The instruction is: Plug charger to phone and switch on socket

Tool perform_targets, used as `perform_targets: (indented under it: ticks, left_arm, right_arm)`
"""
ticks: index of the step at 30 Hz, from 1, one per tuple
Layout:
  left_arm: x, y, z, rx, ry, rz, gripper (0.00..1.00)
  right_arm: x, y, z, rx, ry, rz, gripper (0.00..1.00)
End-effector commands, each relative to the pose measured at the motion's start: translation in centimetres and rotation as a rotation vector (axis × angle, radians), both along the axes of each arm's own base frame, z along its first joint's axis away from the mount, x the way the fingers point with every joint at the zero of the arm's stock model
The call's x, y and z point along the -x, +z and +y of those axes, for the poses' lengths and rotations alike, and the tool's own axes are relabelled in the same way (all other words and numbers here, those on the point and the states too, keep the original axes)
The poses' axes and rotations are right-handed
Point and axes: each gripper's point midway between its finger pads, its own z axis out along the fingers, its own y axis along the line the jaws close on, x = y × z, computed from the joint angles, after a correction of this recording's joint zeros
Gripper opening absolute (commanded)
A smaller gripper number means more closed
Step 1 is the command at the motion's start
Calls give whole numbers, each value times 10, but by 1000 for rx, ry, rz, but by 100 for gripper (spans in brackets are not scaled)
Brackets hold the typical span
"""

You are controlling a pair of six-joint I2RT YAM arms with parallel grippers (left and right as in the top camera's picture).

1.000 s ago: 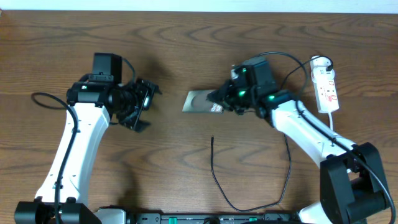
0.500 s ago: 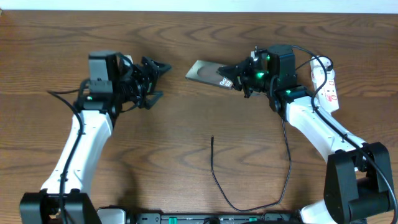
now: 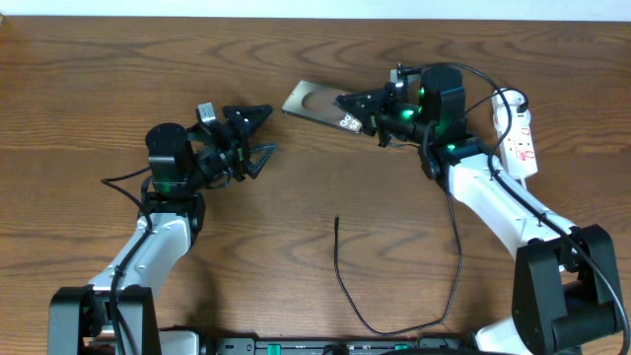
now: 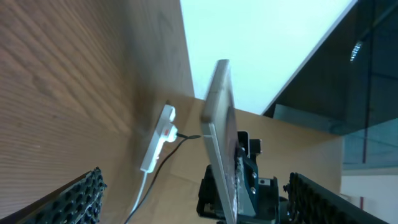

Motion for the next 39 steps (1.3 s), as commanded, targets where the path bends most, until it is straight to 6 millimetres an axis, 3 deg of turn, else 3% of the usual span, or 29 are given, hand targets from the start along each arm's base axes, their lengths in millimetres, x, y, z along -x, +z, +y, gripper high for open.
perform_targets:
  ticks: [1,15,26,39]
  left_arm:
    - [1,6,0,39,3,16,90]
    - [-9,20,8,40,65,-54,90]
    - [-14,28,11,40,89,-97,90]
    - [-19,28,17,95,150,-36,89]
  right_arm:
    - [11,17,24,-37,67,-42,1]
    - [40,27,72,-85,129,-17,1]
    - [41,25,80,-154,54,146,1]
    - [40,31,87,-161,33,111,1]
